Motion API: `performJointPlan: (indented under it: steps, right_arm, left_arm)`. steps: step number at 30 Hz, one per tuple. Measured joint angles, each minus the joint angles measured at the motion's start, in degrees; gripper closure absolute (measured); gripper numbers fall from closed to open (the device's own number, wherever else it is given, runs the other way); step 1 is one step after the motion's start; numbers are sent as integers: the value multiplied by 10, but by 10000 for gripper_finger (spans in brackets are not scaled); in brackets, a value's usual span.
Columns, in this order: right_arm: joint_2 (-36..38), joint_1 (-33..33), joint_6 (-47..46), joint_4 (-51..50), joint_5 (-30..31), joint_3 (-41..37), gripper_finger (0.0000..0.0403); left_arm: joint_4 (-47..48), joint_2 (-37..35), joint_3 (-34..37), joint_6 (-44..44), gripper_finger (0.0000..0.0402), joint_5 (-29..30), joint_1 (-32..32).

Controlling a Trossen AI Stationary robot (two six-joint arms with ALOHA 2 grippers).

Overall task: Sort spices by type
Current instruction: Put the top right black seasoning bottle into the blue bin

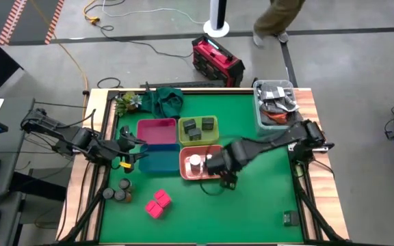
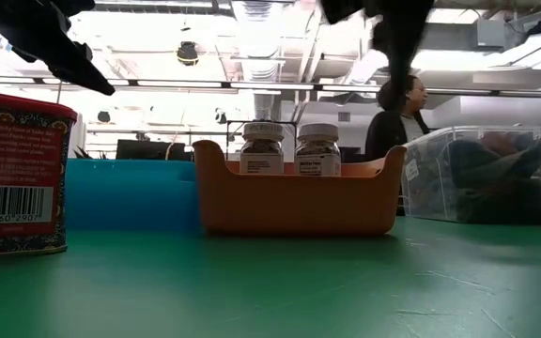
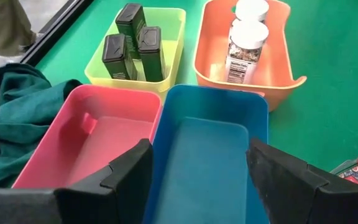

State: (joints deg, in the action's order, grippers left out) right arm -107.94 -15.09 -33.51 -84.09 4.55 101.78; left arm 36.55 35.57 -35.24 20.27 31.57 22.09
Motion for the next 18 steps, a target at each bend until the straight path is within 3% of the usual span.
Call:
performJointPlan:
  steps: [5, 10, 13, 18]
  right_arm:
    - [0, -71, -87, -10, 0, -12, 85]
    - [0, -122, -181, -11, 19, -12, 86]
    - [0, -143, -226, -13, 63, -12, 86]
    - [0, -161, -249, 3, 156, -29, 86]
  left_arm:
    - [-20, 0, 0, -1, 157, -13, 0]
    - [-98, 2, 0, -1, 157, -128, 0]
    - [-134, 19, -5, 6, 157, -187, 5]
    - [-58, 80, -49, 24, 157, -194, 24]
